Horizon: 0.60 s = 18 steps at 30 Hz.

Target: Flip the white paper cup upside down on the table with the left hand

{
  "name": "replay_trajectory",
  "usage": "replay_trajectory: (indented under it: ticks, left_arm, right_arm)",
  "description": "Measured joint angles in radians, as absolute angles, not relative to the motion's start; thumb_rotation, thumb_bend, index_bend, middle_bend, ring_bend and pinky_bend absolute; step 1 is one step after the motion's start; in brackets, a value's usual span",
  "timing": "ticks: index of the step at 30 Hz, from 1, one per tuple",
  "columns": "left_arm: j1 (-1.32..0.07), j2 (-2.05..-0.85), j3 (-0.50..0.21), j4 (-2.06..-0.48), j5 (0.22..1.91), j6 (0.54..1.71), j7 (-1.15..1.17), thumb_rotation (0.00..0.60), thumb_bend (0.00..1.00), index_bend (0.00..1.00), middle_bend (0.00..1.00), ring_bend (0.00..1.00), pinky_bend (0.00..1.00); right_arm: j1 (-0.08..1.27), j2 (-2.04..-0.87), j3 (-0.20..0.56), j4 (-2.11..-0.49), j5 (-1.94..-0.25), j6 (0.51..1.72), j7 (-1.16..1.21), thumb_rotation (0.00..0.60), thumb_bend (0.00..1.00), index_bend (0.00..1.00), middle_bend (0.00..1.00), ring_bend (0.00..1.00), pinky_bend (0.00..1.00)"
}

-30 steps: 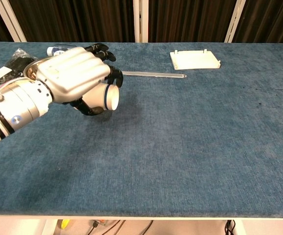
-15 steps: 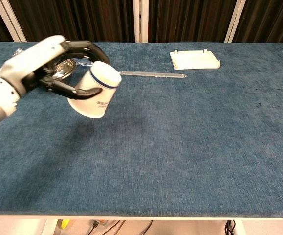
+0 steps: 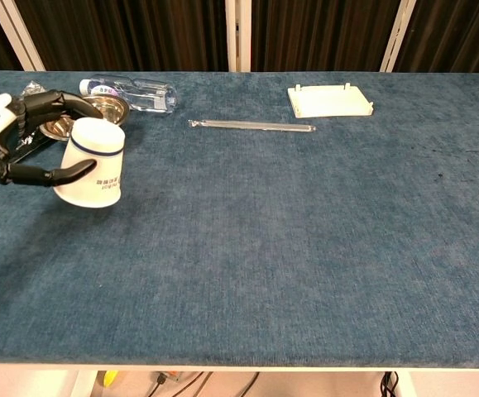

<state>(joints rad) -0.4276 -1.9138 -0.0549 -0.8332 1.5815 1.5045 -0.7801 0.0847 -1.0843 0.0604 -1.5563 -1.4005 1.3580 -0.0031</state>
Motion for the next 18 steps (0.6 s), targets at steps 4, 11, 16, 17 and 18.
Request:
replay_trajectory:
  ticks: [4, 11, 16, 17, 18]
  left_arm:
    - [-0.416, -1.963, -0.049, -0.733, 1.588, 1.522, -0.828, 0.600, 0.24, 0.46, 0.50, 0.18, 0.07]
    - [-0.407, -2.004, -0.027, -0.648, 1.602, 1.524, -0.887, 0.600, 0.23, 0.26, 0.33, 0.12, 0.06]
    - [-0.408, -2.004, -0.016, -0.635, 1.619, 1.542, -0.910, 0.600, 0.23, 0.07, 0.11, 0.06, 0.06]
    - [-0.408, -2.003, -0.015, -0.631, 1.622, 1.550, -0.915, 0.600, 0.23, 0.07, 0.11, 0.06, 0.06]
    - [-0.408, -2.003, -0.014, -0.628, 1.625, 1.556, -0.917, 0.600, 0.23, 0.07, 0.11, 0.06, 0.06]
  right_arm:
    - [0.084, -1.081, 0.060, -1.559, -1.395, 1.355, -0.004, 0.600, 0.30, 0.00, 0.00, 0.00, 0.00]
    - [0.086, -1.081, 0.061, -1.561, -1.391, 1.351, -0.004, 0.600, 0.30, 0.00, 0.00, 0.00, 0.00]
    - [0.085, -1.080, 0.061, -1.564, -1.388, 1.351, -0.008, 0.600, 0.29, 0.00, 0.00, 0.00, 0.00]
    - [0.085, -1.080, 0.060, -1.564, -1.388, 1.351, -0.008, 0.600, 0.30, 0.00, 0.00, 0.00, 0.00]
    - [0.085, -1.079, 0.060, -1.564, -1.388, 1.350, -0.008, 0.600, 0.29, 0.00, 0.00, 0.00, 0.00]
